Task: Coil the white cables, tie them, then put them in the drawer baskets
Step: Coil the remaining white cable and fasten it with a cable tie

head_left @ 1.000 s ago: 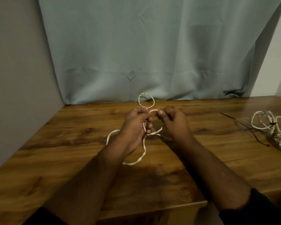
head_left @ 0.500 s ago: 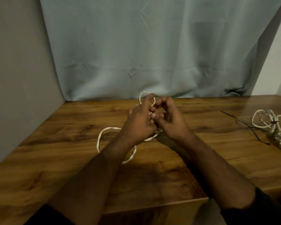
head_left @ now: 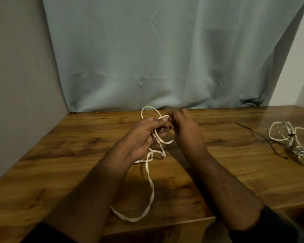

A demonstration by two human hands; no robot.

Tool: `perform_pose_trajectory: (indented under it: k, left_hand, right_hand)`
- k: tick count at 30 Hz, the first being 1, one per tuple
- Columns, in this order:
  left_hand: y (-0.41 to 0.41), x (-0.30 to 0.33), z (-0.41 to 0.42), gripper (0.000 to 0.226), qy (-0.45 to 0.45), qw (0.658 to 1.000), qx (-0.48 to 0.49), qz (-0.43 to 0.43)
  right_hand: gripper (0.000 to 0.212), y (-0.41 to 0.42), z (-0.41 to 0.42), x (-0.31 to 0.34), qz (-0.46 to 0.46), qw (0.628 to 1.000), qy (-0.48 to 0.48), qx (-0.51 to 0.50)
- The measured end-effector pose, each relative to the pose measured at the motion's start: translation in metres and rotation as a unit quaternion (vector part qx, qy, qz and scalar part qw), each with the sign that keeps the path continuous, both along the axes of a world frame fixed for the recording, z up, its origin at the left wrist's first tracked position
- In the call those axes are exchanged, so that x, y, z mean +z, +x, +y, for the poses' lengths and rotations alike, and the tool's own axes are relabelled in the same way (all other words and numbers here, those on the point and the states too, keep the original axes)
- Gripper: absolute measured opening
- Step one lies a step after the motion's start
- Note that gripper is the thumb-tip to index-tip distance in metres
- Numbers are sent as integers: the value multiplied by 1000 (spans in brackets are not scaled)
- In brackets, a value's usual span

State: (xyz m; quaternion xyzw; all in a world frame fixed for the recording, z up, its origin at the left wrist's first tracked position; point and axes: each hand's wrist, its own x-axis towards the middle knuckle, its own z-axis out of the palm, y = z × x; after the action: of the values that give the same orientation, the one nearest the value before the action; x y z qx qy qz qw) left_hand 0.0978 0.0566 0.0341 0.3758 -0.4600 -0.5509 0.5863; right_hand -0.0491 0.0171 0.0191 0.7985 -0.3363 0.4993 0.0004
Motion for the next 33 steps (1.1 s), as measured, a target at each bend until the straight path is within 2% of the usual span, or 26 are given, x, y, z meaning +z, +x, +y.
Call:
perform_pose_trajectory:
  k: [2,4,8,11,15,16,18,19,20,23,27,29,31,33]
  left_hand:
    - [-2,2,-1,16,1,998,-10,56]
    - [-2,3,0,21,-6,996,-2,90]
    - [2,3,-2,31,-25,995,27,97]
    - [7,2,-4,30,-34,995,57,76]
    - [10,0,-6,29,-24,997,71,9]
    - [10,0,-5,29,-24,997,76,-7]
    - [9,3,-3,29,-33,996,84,-23]
    - [10,3,-2,29,-42,995,92,-28]
    - [11,3,-2,29,-49,993,102,-33]
    - [11,4,2,27,-46,992,112,-15]
    - [3,6,9,35,-40,997,33,55]
    - [1,5,10,36,-59,997,-4,48]
    - [2,3,8,32,-70,997,-17,36]
    - [5,0,2,27,-68,998,16,5]
  right_hand:
    - [16,-1,-2,-2,-4,1000,17,-19]
    - [14,-2,-3,-3,3,998,59,-33]
    - [29,0,8,-5,50,992,115,1]
    - [37,1,19,0,2,981,182,69]
    - [43,-4,30,14,-114,944,268,153]
    - [44,-4,32,15,-155,924,296,185]
    - [39,-4,38,19,-226,860,375,263]
    - [37,-2,40,20,-235,838,400,287]
    - [35,0,37,18,-223,834,409,294]
    - [25,1,23,10,-168,859,399,272]
    - [24,4,15,2,-157,867,391,268]
    - [26,5,11,-1,-168,872,382,255]
    - [28,2,4,-1,-150,902,349,207]
    - [24,-1,0,0,-152,922,315,168]
